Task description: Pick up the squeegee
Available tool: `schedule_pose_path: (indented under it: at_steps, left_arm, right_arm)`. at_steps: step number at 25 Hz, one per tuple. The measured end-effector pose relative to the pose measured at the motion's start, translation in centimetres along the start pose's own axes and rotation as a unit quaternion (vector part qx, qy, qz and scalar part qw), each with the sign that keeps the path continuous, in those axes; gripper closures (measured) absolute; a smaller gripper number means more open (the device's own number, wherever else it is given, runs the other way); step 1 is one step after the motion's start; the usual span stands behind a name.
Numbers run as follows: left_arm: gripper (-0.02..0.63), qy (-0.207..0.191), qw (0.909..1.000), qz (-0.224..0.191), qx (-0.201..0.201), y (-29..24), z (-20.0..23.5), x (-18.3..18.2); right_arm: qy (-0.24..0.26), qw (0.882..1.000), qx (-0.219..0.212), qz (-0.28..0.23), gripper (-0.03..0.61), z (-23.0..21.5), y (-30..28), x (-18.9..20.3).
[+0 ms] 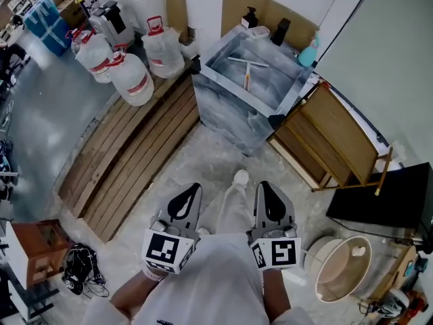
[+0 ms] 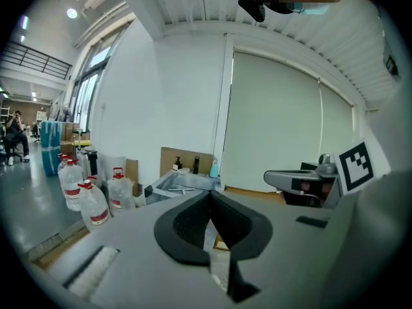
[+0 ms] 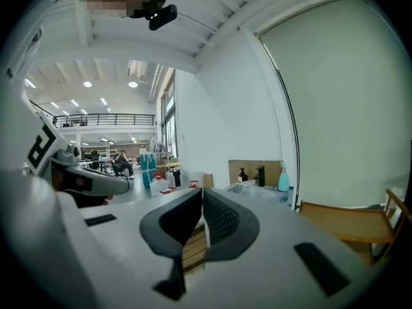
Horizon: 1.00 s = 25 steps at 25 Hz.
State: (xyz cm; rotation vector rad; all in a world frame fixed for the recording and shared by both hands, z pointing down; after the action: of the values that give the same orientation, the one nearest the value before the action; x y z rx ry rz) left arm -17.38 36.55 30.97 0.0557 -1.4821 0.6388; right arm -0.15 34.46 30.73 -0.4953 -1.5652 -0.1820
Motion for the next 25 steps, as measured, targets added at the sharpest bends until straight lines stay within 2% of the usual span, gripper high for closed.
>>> schedule_pose_path:
  at_steps: [6, 12, 19, 25]
  left_arm:
    - [0.609, -0.005, 0.9999, 0.016, 0.0, -12.5, 1.3, -5.8]
    - [0.609, 0.0, 0.9995, 0.03, -0.004, -23.9, 2.1, -9.4]
    - [0.609, 0.006, 0.999, 0.044, 0.001, -30.8, 2.4, -11.3]
    - [0.609, 0.021, 0.9979, 0.056, 0.026, -34.0, 4.4, -12.6]
  right_arm:
    - [0.0, 0.999, -0.026, 0.019, 0.572, -8.0, -9.8, -3.2]
    - [-0.003, 0.999, -0.031, 0.023, 0.572, -16.1, -18.0, -5.2]
    - [-0.003, 0.999, -0.016, 0.036, 0.572, -22.4, -22.7, -5.7]
    - [-0.006, 1.0, 0.001, 0.029, 0.572, -23.4, -25.3, -7.5]
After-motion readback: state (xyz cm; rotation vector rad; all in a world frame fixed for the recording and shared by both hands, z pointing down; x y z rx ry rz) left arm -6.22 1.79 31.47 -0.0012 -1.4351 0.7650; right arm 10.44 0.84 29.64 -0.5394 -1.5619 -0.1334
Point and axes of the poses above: the fingertips, and each gripper's own axes: y backward along the fingers, z to its left, x out of its underside, the point moved 3 cm from there along y, backward along the fingers, and after that the axes turned 2 degrees about z, right-handed, at the moved point
